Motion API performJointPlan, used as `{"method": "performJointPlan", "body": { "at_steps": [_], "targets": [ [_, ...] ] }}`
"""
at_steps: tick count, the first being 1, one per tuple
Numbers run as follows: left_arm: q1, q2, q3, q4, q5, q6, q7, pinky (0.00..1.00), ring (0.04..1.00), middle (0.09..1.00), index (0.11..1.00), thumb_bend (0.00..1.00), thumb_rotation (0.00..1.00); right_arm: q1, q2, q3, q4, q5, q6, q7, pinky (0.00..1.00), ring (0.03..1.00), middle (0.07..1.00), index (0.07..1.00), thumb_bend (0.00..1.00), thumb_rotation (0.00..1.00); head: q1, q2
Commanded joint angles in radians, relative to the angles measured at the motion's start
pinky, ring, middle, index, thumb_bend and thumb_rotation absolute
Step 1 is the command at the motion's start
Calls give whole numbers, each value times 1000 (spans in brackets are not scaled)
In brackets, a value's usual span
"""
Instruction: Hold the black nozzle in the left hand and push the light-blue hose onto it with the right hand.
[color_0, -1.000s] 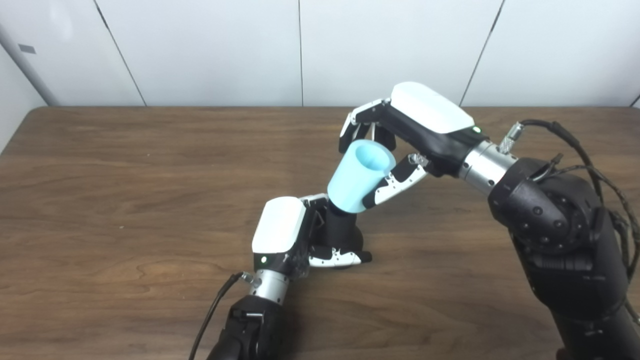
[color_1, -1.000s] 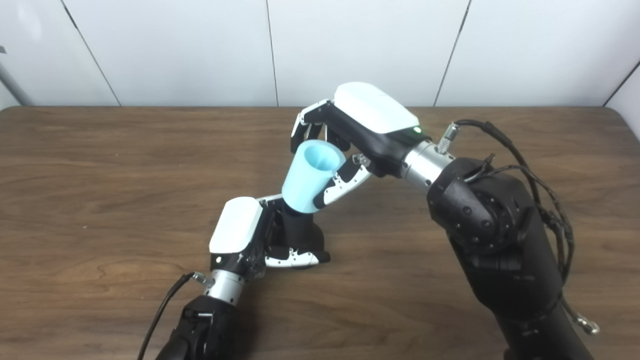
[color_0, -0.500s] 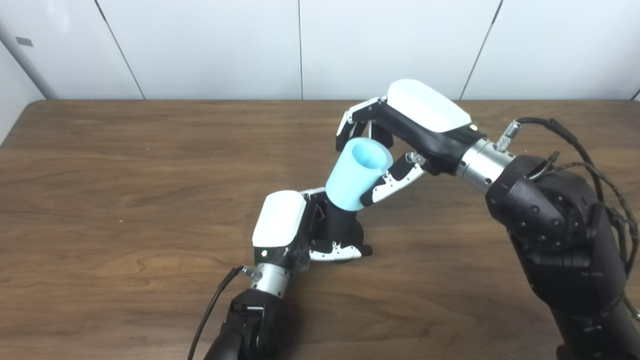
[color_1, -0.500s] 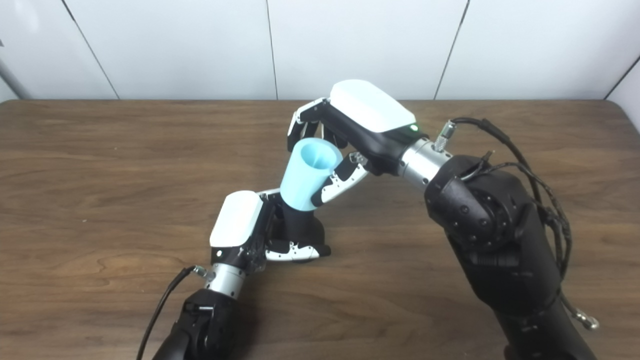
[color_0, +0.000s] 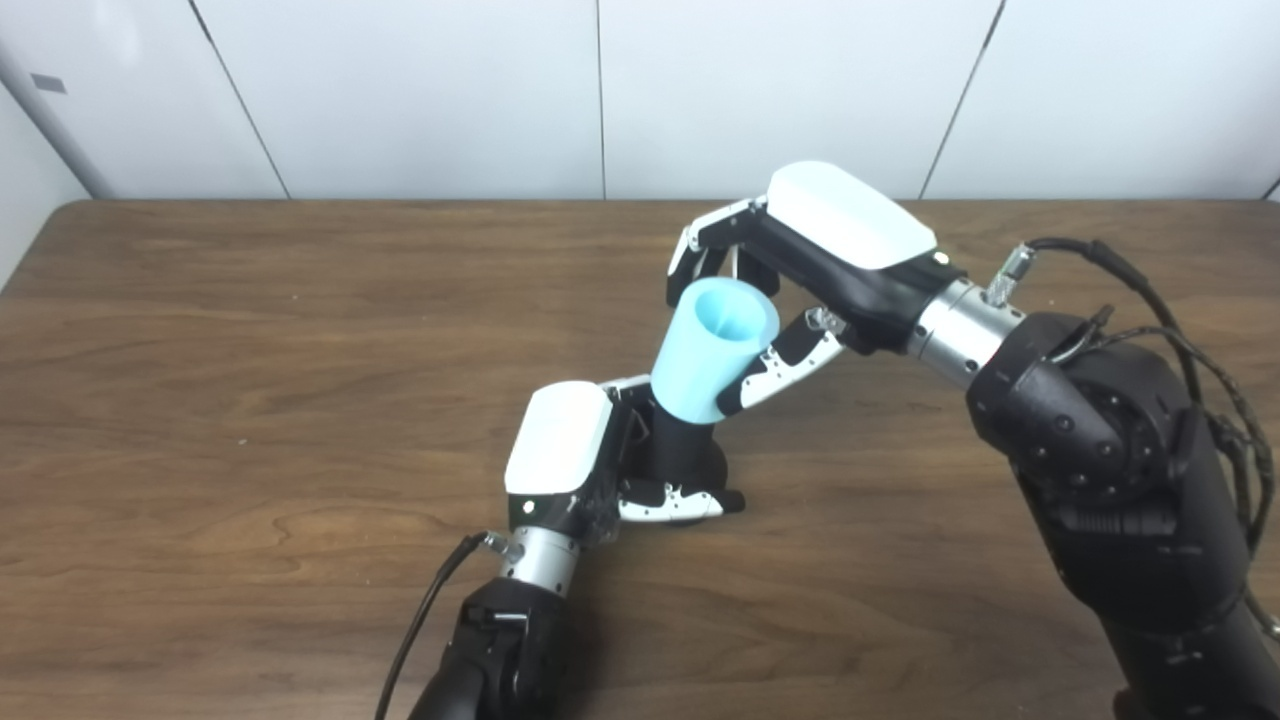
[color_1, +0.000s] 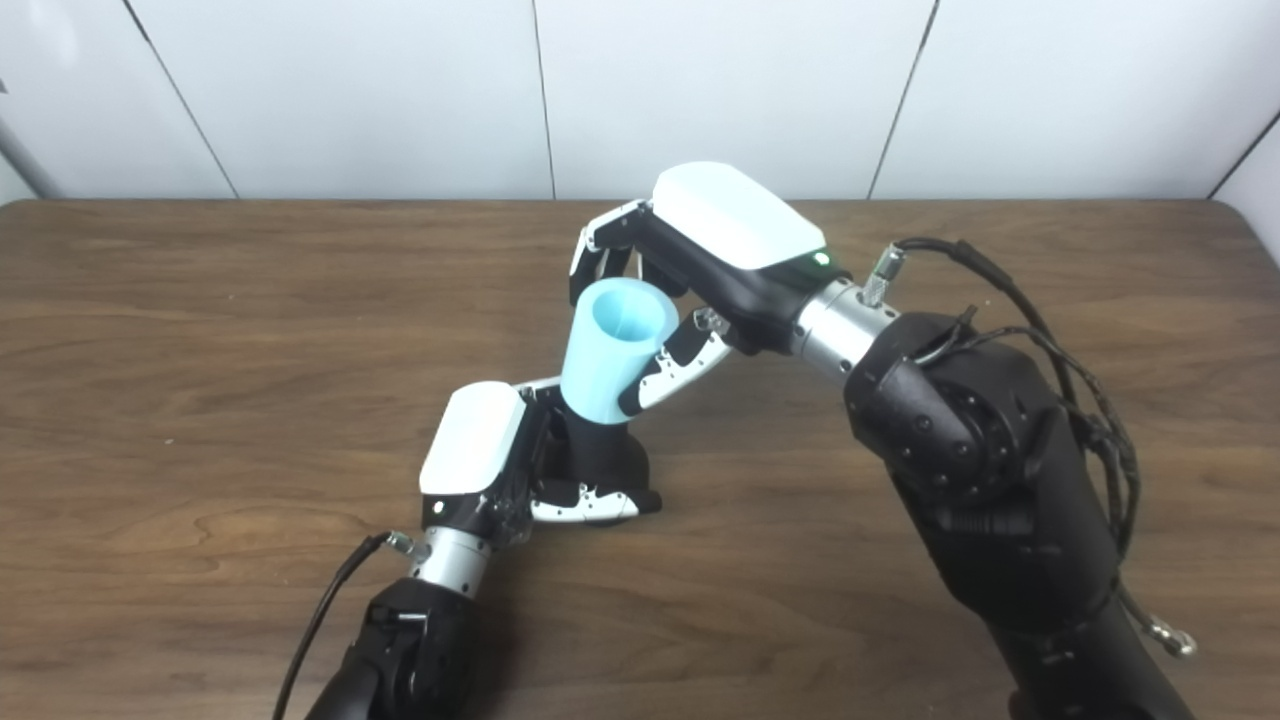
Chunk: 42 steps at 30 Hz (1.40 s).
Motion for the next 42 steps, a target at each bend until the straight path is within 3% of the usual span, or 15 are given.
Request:
{"method": "performJointPlan", "body": {
  "at_steps": [1,9,15,24,29,42],
  "targets": [
    [35,-1,-15,24,-8,29,-69,446,504,481,489,523,0,-17,-21,15,12,-8,-31,5,338,363,493,552,509,0,1,1],
    [35,0,-18,21,-1,34,-75,445,504,479,490,524,0,-37,-28,63,34,-17,-65,17,321,365,497,542,511,0,-1,8],
    [34,-3,-18,20,0,39,-76,447,506,481,489,524,0,-48,-21,85,47,-15,-79,11,237,338,470,549,508,0,-1,10],
    [33,-8,-24,18,2,45,-76,437,498,475,490,524,0,-57,-22,84,48,-13,-64,28,286,359,491,542,511,0,1,14],
    [33,-5,-26,16,2,42,-77,458,521,516,476,520,0,-55,-14,78,50,-2,-22,44,318,370,499,537,512,0,1,16],
    [31,-9,-23,31,-2,40,-67,450,510,499,483,522,0,-101,-18,45,8,67,93,71,373,391,506,516,516,0,-9,19]
  ]
}}
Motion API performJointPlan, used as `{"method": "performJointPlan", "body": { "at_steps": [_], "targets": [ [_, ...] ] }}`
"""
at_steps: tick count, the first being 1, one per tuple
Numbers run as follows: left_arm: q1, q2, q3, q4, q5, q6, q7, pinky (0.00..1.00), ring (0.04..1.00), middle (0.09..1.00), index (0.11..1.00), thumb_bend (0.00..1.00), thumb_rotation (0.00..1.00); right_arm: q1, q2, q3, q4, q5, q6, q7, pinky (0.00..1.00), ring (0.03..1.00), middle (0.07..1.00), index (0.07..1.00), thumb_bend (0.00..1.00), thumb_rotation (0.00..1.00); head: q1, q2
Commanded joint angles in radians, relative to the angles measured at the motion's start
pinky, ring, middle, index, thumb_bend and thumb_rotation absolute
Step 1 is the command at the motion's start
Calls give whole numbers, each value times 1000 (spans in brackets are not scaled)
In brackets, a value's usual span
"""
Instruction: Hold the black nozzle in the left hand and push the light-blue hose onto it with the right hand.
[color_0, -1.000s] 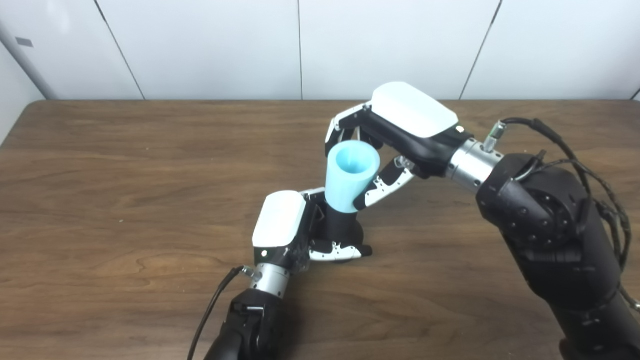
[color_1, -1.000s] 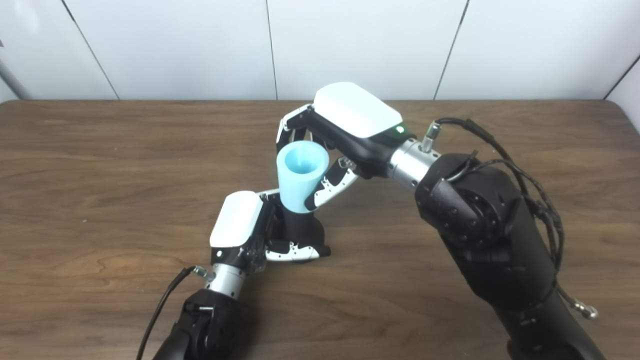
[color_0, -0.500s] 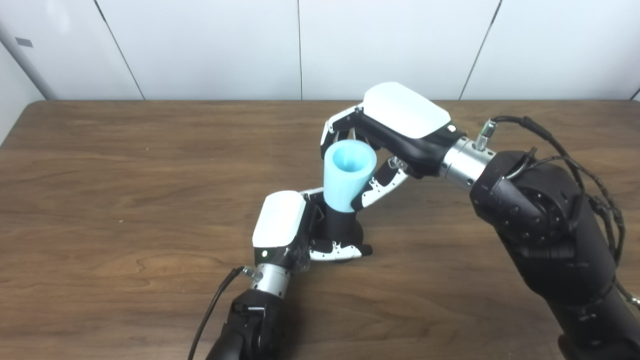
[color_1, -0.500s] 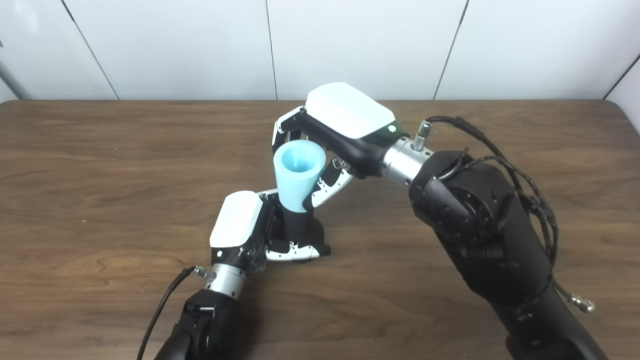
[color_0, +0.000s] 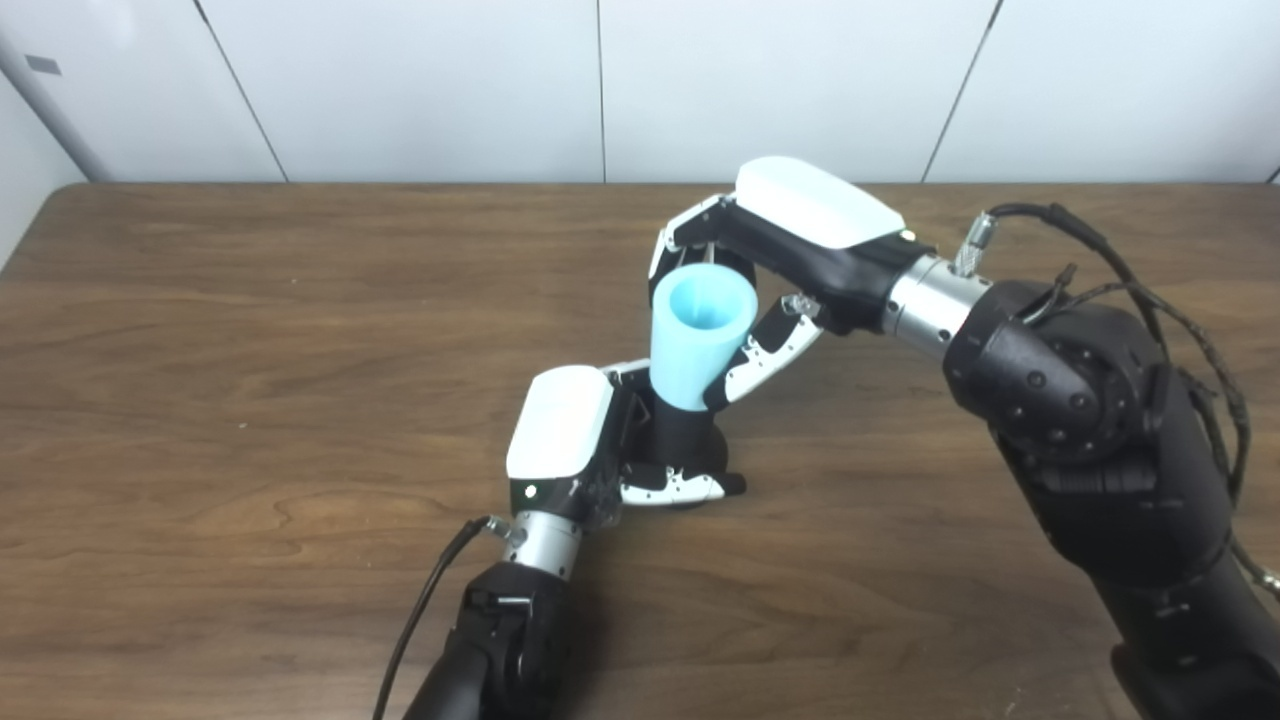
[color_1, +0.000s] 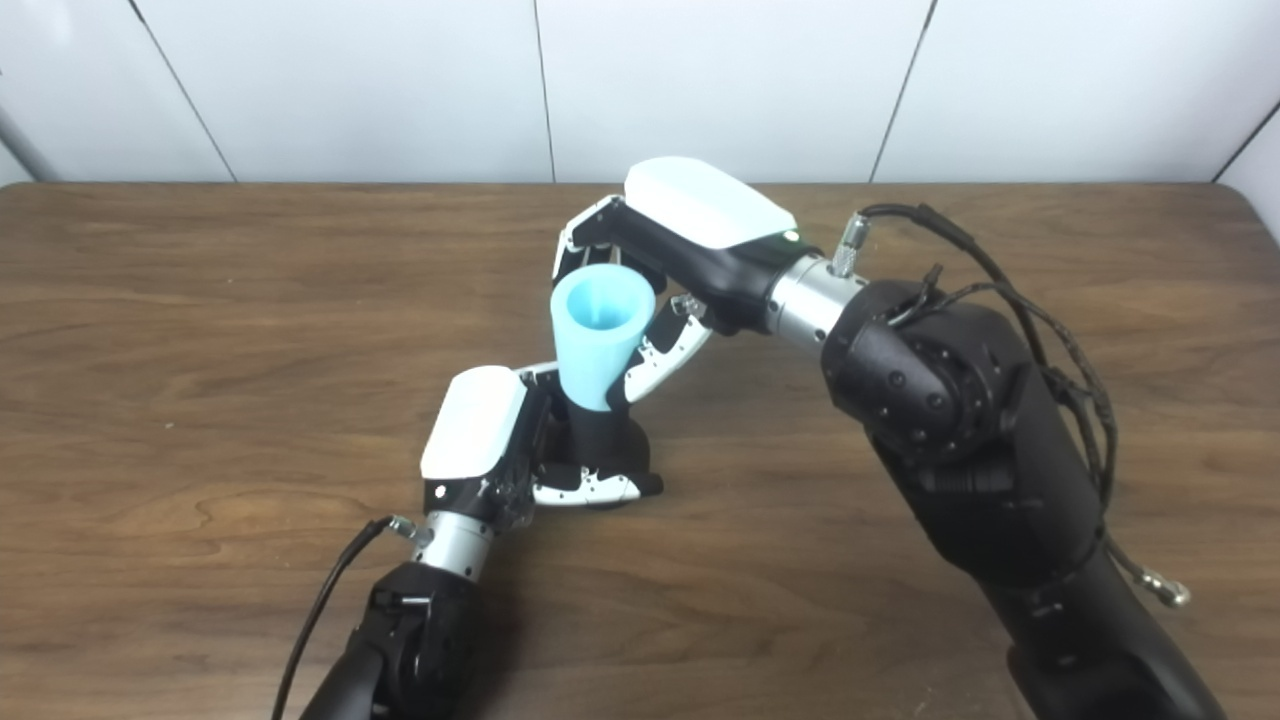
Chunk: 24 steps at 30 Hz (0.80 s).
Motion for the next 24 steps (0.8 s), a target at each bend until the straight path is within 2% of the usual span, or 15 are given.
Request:
{"method": "performJointPlan", "body": {
  "at_steps": [1,5,14,24],
  "targets": [
    [31,-1,-20,36,-4,24,-64,452,512,498,483,522,0,-44,-4,-11,-34,21,9,12,368,389,505,514,516,0,1,0],
    [30,2,-21,35,-1,24,-69,454,516,514,477,521,0,-59,-8,-15,-63,31,42,36,367,389,506,510,516,0,3,2],
    [29,5,-22,34,-2,25,-73,467,524,519,474,520,0,-69,3,-12,-98,30,67,61,367,391,511,505,516,0,4,4],
    [32,6,-23,32,-1,23,-66,456,516,514,477,521,0,-50,-6,-2,-59,-9,22,24,355,381,505,516,515,0,2,9]
  ]
}}
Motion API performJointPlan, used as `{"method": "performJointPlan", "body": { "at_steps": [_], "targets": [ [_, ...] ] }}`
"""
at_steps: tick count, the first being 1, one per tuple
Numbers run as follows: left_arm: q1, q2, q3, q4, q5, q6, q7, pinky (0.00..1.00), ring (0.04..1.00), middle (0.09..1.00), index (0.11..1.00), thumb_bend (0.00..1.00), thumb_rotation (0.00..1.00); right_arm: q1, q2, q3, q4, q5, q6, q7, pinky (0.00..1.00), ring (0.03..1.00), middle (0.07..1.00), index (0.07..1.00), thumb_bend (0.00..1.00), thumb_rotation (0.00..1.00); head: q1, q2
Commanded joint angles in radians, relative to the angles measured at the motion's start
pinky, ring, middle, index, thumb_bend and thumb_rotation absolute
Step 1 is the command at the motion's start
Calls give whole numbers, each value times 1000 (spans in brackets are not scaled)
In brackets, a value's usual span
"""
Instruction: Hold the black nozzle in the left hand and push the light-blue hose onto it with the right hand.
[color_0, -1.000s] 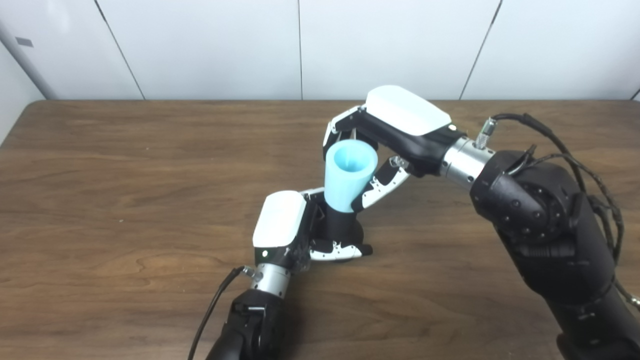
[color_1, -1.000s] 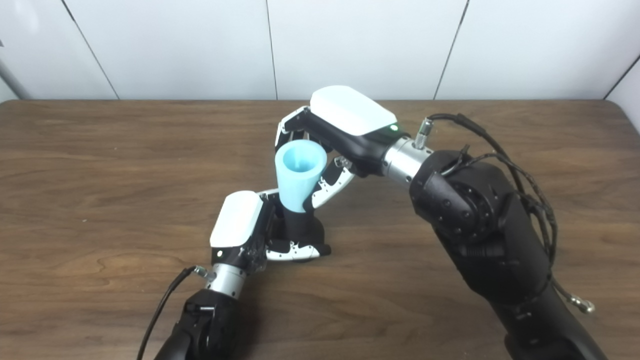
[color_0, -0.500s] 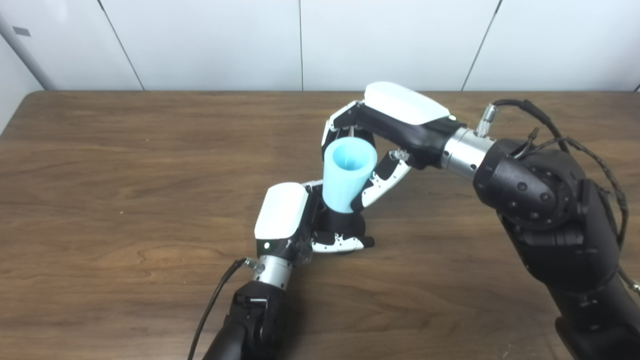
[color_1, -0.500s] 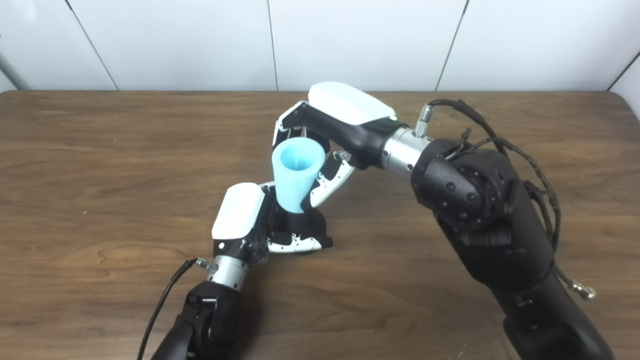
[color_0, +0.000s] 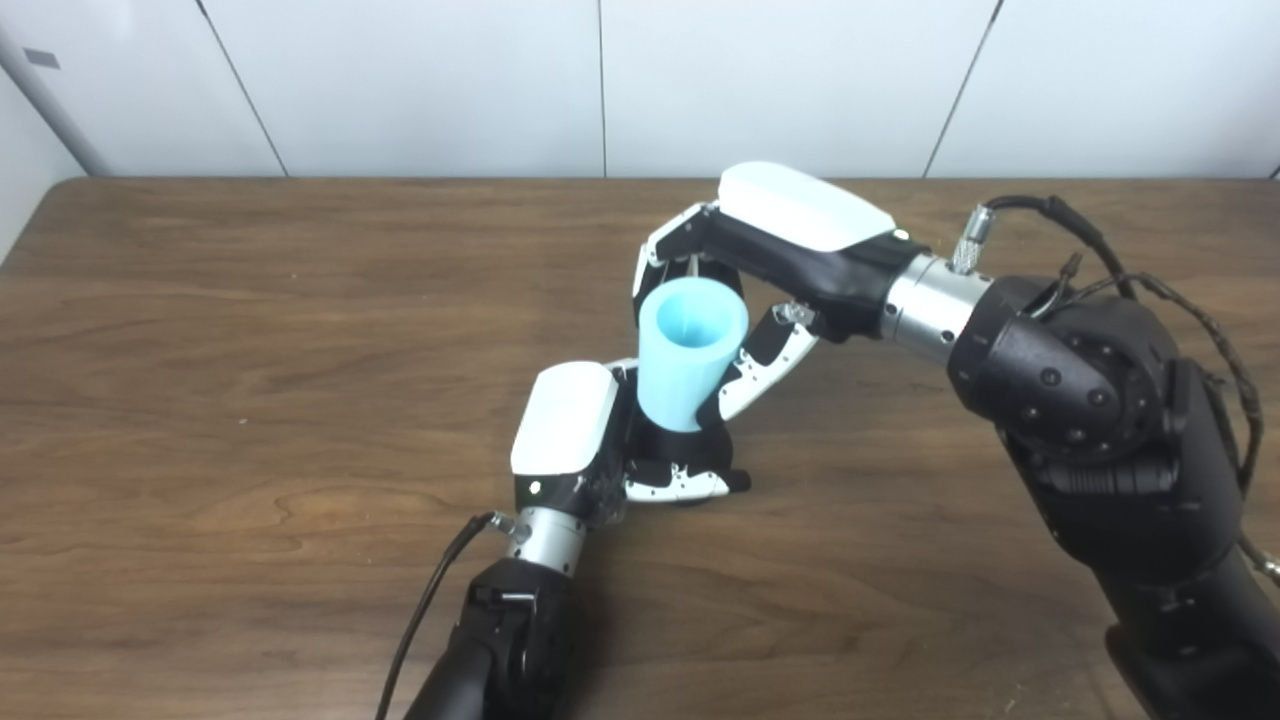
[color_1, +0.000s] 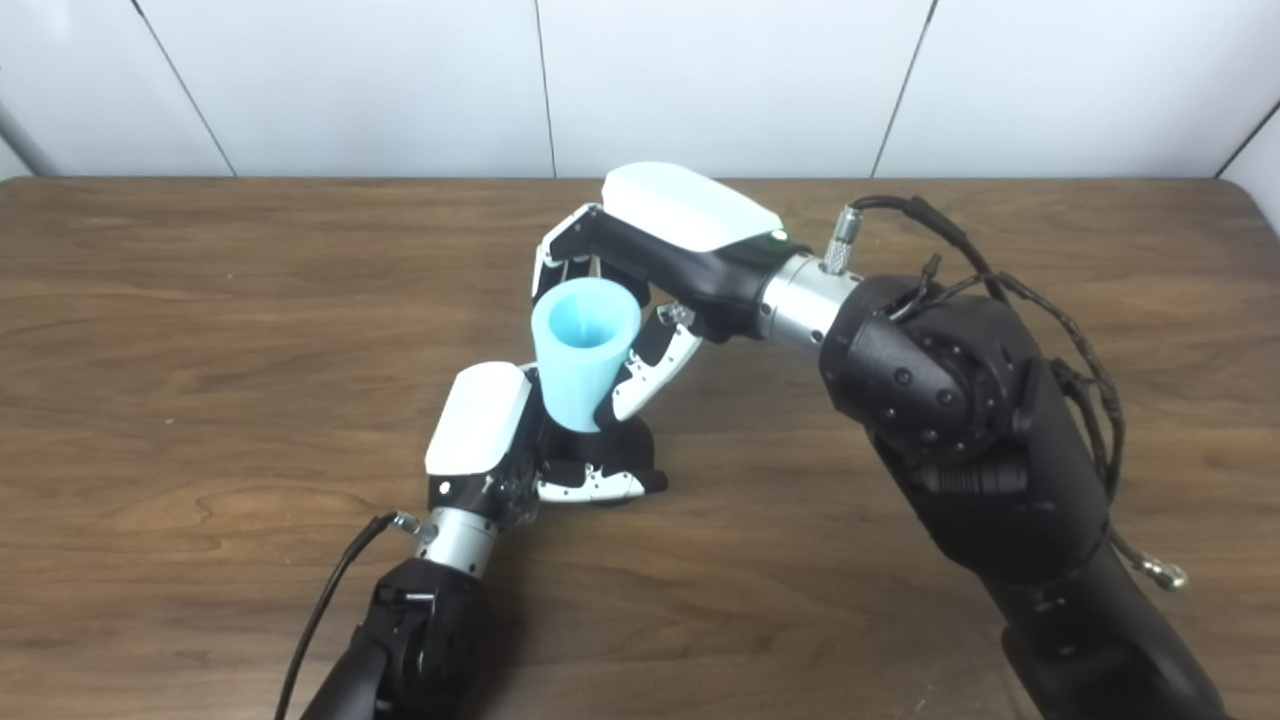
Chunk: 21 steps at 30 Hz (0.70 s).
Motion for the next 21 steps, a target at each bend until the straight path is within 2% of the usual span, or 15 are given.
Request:
{"method": "performJointPlan", "body": {
  "at_steps": [1,5,16,21],
  "targets": [
    [34,7,-18,30,-1,23,-66,458,518,515,477,520,0,-21,-5,-18,-3,-13,-36,-55,352,380,503,520,515,0,1,1],
    [35,6,-18,32,-3,22,-65,455,517,515,476,520,0,-20,-3,-32,0,-10,-53,-83,351,382,508,521,514,0,0,1],
    [34,6,-17,33,-7,23,-68,459,521,515,476,520,0,-82,-17,-63,-42,-29,10,-34,359,392,505,524,515,0,-2,1],
    [33,5,-19,29,-3,28,-73,451,514,505,481,522,0,-81,-23,-61,-43,-22,5,-27,362,393,505,523,515,0,2,3]
  ]
}}
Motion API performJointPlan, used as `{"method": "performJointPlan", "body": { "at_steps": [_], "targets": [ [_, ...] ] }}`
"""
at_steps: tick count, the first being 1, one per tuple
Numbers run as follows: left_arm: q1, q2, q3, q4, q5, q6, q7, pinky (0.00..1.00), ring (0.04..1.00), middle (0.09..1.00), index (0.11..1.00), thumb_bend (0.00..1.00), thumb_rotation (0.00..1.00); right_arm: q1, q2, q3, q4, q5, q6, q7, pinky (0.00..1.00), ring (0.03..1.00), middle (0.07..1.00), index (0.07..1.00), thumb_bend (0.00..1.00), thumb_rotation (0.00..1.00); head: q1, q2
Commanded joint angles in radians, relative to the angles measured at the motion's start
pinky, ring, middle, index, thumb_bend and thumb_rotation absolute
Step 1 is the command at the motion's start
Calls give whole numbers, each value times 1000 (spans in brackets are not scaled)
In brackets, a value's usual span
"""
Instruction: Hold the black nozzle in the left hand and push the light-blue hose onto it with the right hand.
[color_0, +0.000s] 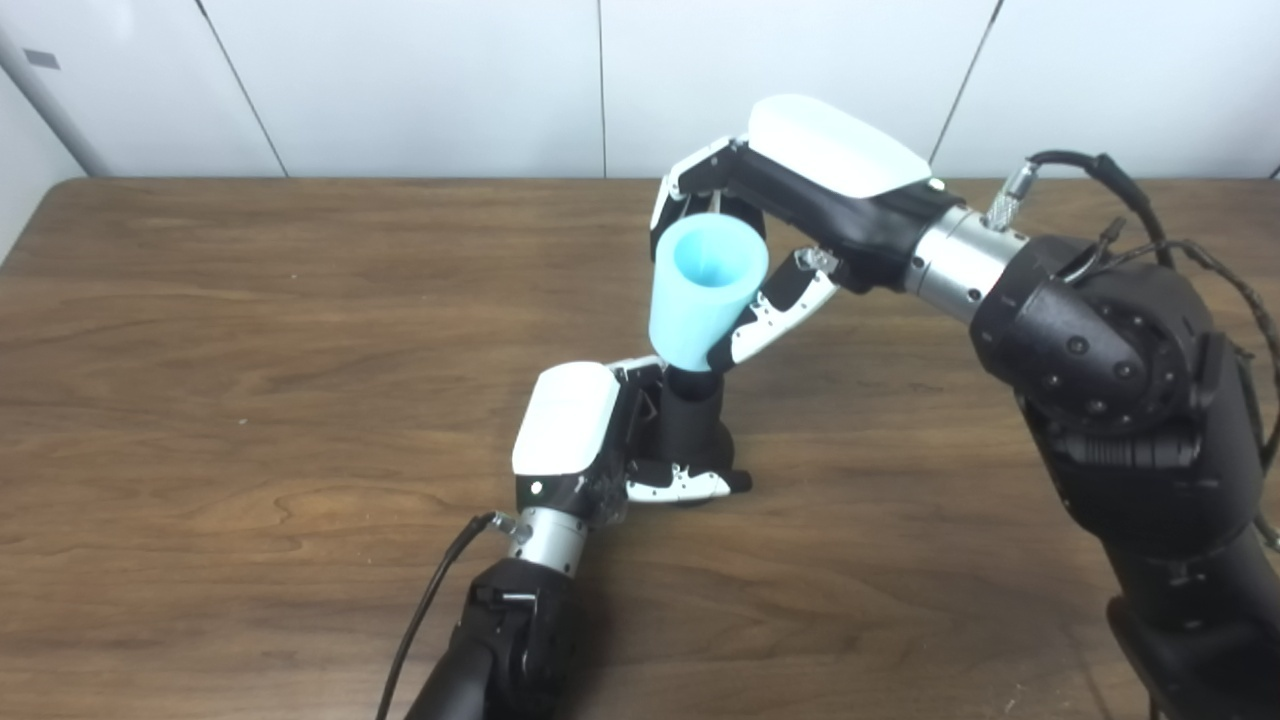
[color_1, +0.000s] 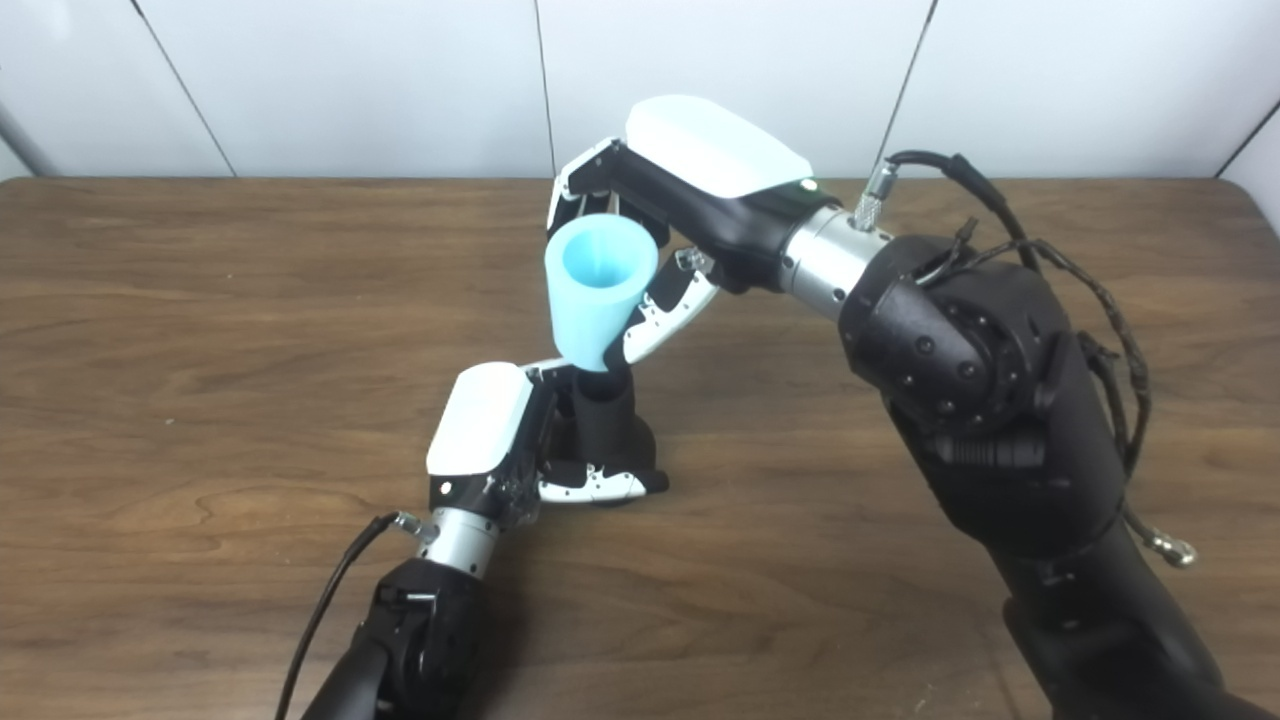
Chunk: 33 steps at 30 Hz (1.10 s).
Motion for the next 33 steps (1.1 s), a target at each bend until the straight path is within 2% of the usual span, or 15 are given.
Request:
{"method": "performJointPlan", "body": {
  "at_steps": [1,8,15,19,26,33],
  "targets": [
    [32,7,-18,29,1,28,-73,443,509,506,481,522,0,-34,-15,-16,-29,5,2,-4,360,392,510,519,515,0,0,1],
    [32,7,-16,26,-1,30,-77,453,515,512,477,521,0,-33,-20,-7,-37,-7,19,44,358,390,507,525,515,0,1,6],
    [31,4,-15,29,-4,30,-75,461,521,521,473,519,0,-20,-25,8,-19,-9,-1,43,353,383,510,524,514,0,2,9],
    [30,1,-15,28,-4,35,-81,452,514,511,479,521,0,0,-19,9,-1,6,-25,18,376,387,517,512,515,0,4,11],
    [31,-1,-14,25,-6,33,-78,475,533,525,470,519,0,19,-7,17,35,-11,-86,-31,344,372,503,514,515,0,4,12],
    [31,-4,-14,24,-10,34,-77,473,528,521,473,519,0,23,-4,13,63,-6,-114,-63,344,377,506,511,516,0,8,13]
  ]
}}
